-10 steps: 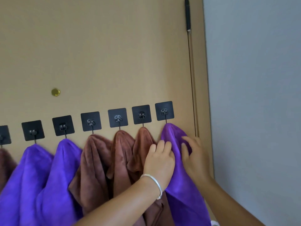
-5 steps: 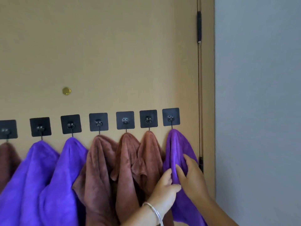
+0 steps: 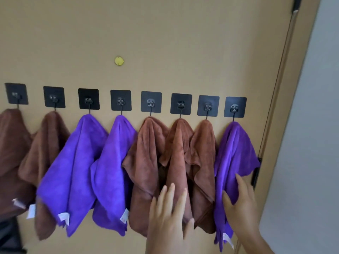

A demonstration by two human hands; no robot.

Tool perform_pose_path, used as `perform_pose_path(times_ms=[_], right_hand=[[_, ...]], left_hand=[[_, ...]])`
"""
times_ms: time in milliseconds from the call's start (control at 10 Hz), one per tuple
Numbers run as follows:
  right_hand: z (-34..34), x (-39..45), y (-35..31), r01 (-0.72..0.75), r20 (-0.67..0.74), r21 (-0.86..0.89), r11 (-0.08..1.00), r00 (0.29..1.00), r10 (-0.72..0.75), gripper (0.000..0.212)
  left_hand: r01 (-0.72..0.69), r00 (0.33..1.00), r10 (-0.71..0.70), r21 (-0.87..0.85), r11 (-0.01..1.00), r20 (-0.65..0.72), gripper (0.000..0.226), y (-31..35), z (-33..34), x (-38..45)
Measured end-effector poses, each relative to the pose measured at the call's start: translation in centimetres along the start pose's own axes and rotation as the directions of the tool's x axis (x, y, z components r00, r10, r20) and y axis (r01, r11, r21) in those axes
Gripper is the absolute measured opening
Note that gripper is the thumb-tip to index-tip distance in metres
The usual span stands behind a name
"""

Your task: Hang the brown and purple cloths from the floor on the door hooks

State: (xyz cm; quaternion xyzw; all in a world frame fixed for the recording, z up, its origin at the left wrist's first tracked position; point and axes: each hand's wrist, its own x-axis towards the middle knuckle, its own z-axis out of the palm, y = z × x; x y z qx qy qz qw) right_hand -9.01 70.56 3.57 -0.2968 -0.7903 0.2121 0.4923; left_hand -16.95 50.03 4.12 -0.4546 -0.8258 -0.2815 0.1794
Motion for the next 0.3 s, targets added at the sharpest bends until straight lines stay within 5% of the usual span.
perform_pose_path(times_ms=[300], right_hand=[[-3.6,-3.9,-2.5,0.127,0.006,0.038,0.991,0.992,-0.127,0.066]], left_hand=[[0.120,0.942,-0.125,-0.036,0.992,-0.311,0.071,-2.5,-4.9,-1.1]])
